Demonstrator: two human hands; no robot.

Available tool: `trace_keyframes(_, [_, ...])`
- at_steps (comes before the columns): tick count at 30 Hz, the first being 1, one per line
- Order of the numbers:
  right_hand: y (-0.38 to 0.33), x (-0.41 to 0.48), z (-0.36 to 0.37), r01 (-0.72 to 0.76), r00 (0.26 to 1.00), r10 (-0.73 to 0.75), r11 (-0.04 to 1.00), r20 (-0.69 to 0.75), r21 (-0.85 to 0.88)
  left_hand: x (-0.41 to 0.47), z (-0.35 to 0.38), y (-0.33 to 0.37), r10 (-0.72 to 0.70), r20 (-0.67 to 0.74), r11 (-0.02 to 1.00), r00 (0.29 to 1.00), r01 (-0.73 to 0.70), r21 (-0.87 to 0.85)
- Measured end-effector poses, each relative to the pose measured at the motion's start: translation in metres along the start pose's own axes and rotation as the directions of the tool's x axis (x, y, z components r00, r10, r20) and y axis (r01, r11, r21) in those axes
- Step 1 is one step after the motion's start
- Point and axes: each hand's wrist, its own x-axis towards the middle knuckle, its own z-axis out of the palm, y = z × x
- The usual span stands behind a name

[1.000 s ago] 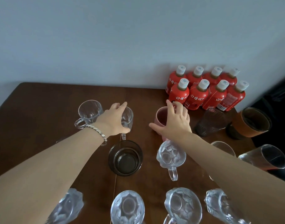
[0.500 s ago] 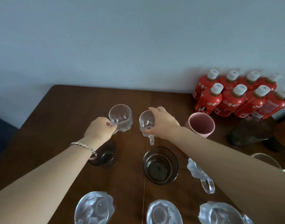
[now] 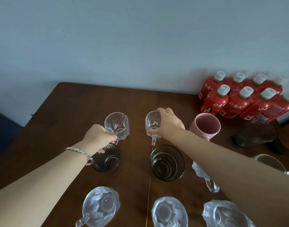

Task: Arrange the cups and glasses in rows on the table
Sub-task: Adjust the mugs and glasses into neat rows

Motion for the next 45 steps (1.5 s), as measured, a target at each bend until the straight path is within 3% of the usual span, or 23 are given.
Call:
trace_keyframes(18, [0.001, 0.001, 0.007, -0.006, 0.999, 0.007, 1.000, -0.031, 0.028, 0.017, 0.000, 0.006, -0.038, -0.085, 0.990, 0.996, 0.026, -0.140])
trace_keyframes(26, [0.003, 0.002, 0.012, 0.004, 0.997, 0.006, 0.992, -0.077, 0.124, 0.018, 0.002, 0.000, -0.006, -0.127, 0.998, 0.992, -0.002, -0.069])
trace_keyframes(38, [0.002, -0.003, 0.015, 0.002, 0.999, 0.001, 0.996, -0.034, 0.094, 0.020, 0.002, -0.007, 0.015, -0.181, 1.000, 0.983, -0.010, 0.028])
trace_keyframes(45, [0.024, -0.054, -0.008, 0.095, 0.984, -0.064, 0.978, -0.169, 0.186, 0.022, 0.002, -0.001, 0.037, -0.203, 0.996, 0.979, -0.020, 0.083])
